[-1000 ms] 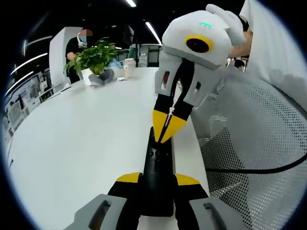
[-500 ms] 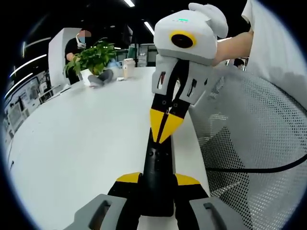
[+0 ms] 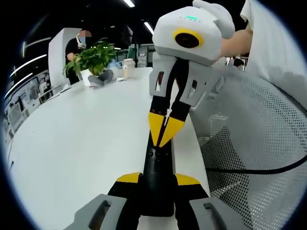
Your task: Press the specified remote control buttons in sequence, fully releasing each button before pressing the next.
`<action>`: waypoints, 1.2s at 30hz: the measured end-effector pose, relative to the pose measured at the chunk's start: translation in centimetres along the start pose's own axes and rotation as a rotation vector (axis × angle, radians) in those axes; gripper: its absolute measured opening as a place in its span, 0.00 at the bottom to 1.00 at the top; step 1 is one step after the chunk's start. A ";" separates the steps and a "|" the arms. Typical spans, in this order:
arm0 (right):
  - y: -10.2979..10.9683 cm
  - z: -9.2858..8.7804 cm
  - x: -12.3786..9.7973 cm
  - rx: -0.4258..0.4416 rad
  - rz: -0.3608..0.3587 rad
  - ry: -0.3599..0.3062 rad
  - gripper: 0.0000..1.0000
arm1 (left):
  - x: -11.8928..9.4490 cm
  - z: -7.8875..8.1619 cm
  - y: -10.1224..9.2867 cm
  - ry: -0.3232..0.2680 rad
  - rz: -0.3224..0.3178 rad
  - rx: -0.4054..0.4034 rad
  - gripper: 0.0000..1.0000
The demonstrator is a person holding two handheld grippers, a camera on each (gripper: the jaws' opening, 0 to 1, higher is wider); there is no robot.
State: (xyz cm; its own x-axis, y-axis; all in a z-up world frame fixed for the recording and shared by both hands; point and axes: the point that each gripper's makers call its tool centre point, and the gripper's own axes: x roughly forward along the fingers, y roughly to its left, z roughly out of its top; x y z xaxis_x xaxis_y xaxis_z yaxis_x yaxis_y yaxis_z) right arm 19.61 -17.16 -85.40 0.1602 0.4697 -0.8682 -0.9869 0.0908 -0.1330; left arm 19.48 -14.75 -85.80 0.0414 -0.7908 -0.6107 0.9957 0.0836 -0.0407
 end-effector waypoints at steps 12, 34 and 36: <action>-0.1 0.1 -0.2 0.034 -0.135 -0.060 0.00 | 0.0 -0.1 0.0 0.011 0.004 0.018 0.24; 1.6 1.0 0.4 -0.156 -0.126 -0.020 0.00 | 0.0 0.0 0.0 0.017 0.003 0.018 0.24; 1.6 0.9 0.4 -0.153 -0.122 -0.019 0.00 | 0.1 0.0 0.0 0.019 0.007 0.013 0.24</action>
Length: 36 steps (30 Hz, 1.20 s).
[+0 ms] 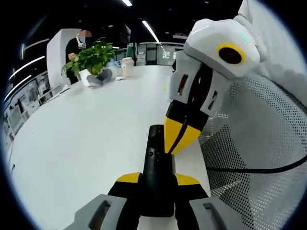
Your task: Press the specified remote control buttons in sequence, fully releasing each button before pressing the next.
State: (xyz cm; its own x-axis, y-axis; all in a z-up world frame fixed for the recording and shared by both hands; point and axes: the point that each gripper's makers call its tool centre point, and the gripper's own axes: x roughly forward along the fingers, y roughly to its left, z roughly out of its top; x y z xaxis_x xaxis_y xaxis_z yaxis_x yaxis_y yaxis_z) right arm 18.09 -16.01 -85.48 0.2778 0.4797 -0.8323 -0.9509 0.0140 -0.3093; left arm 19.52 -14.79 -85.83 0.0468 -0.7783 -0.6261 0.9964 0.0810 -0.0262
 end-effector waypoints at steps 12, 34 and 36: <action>0.0 0.2 0.2 -0.008 0.033 0.018 0.00 | 0.0 0.0 -0.1 0.003 0.007 0.004 0.24; -1.3 0.3 0.0 0.349 0.134 -0.075 0.00 | 0.0 0.0 0.0 -0.015 0.004 0.006 0.24; -1.3 0.3 0.2 0.315 0.141 -0.067 0.00 | 0.0 0.0 0.0 -0.014 0.004 0.006 0.24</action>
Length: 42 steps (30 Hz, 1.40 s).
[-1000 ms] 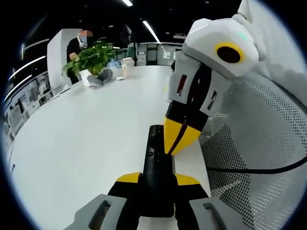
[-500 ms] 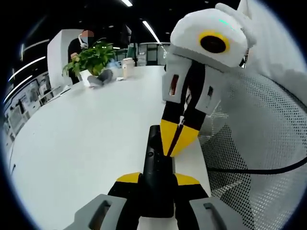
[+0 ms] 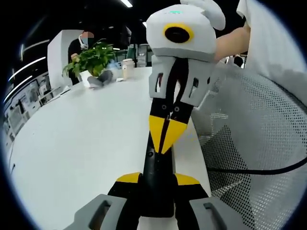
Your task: Press the specified remote control buttons in sequence, fully releasing each button before pressing the next.
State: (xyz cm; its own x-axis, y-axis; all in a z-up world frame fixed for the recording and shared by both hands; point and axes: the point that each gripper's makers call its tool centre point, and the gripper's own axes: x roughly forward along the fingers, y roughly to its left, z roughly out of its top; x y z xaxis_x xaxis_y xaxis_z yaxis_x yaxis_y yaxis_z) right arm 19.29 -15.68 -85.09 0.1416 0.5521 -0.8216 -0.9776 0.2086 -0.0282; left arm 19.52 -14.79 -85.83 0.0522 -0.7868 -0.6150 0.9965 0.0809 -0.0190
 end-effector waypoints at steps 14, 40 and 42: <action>-0.2 -0.3 -0.1 -0.005 0.039 0.033 0.00 | 0.1 0.0 0.0 -0.001 -0.002 0.000 0.24; -0.2 0.0 0.3 -0.064 0.112 0.157 0.00 | 0.1 0.0 0.0 0.020 -0.007 0.001 0.24; -0.2 0.0 0.2 -0.056 0.115 0.156 0.00 | 0.0 0.0 0.0 0.016 -0.006 0.002 0.24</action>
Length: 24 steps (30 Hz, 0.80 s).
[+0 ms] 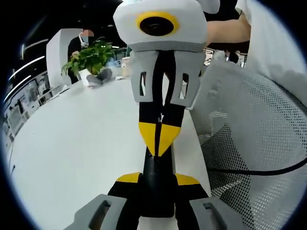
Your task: Press the specified remote control buttons in sequence, fully releasing each button before pressing the next.
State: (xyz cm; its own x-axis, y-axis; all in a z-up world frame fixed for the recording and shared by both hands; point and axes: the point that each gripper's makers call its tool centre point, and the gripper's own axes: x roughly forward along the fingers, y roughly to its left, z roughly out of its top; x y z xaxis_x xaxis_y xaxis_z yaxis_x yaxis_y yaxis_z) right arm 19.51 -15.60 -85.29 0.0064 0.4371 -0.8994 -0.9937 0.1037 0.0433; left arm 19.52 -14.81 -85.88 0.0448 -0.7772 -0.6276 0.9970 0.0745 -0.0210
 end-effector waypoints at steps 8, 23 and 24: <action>-0.2 -0.1 -0.2 0.178 0.026 -0.016 0.00 | 0.0 0.1 0.0 0.001 0.000 0.002 0.24; -1.2 -0.4 0.1 0.210 0.046 0.033 0.00 | 0.0 0.0 0.0 -0.003 -0.002 0.004 0.24; -1.3 -0.4 0.1 0.221 0.053 0.042 0.00 | 0.0 0.1 0.0 -0.002 -0.001 0.003 0.24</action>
State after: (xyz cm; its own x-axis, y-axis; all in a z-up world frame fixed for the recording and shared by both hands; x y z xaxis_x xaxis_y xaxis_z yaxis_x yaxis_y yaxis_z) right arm 20.77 -16.04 -85.59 -0.0547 0.4102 -0.9104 -0.9436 0.2768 0.1814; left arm 19.55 -14.88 -85.85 0.0440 -0.7788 -0.6257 0.9973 0.0715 -0.0190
